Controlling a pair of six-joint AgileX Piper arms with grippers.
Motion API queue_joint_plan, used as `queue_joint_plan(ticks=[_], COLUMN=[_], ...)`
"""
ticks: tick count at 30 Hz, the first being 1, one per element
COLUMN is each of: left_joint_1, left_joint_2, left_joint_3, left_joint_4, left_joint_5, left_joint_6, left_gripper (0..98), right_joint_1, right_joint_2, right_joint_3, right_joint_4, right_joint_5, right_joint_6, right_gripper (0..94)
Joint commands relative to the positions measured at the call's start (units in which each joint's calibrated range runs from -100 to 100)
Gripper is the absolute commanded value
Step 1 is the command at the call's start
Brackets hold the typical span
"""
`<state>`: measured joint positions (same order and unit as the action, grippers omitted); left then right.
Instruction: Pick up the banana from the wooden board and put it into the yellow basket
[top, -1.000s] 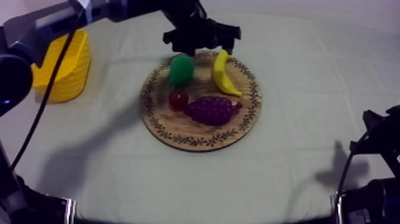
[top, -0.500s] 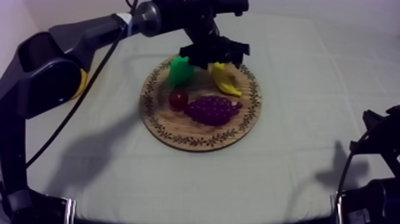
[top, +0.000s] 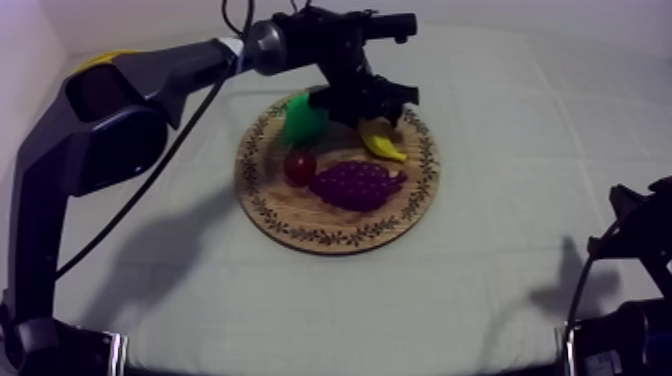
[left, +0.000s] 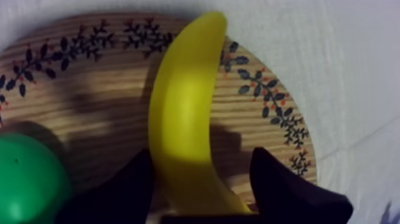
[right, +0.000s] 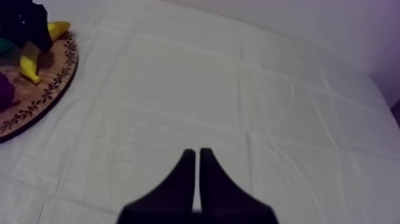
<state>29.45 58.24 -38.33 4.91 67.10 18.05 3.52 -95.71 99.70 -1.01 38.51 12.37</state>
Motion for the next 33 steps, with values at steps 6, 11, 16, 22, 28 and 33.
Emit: queue_joint_plan(ticks=[6,11,16,22,28,33], left_joint_1=[-0.02,0.03,0.05,-0.96,-4.55,-10.15], left_joint_2=[0.27,-2.18,-9.37,-22.54,-37.37,-46.64], left_joint_3=[0.19,1.31,3.16,3.61,10.11,20.45], left_joint_4=[0.44,0.07,-1.95,-6.73,-11.66,-13.74], left_joint_5=[0.44,1.53,4.03,11.11,15.9,15.86], left_joint_6=[0.38,0.67,1.77,3.06,3.57,2.82], left_gripper=[35.2,25.7,24.3,24.2,25.8,26.3], right_joint_1=[0.0,0.0,0.0,0.0,0.0,0.0], right_joint_2=[0.04,0.04,0.04,0.04,0.04,0.04], right_joint_3=[-0.03,-0.03,-0.03,-0.03,-0.03,-0.03], right_joint_4=[0.01,0.01,0.01,0.01,0.01,0.01], right_joint_5=[0.04,0.04,0.04,0.04,0.04,0.04], right_joint_6=[0.01,0.01,0.01,0.01,0.01,0.01], right_gripper=[0.6,0.6,0.6,0.6,0.6,0.6])
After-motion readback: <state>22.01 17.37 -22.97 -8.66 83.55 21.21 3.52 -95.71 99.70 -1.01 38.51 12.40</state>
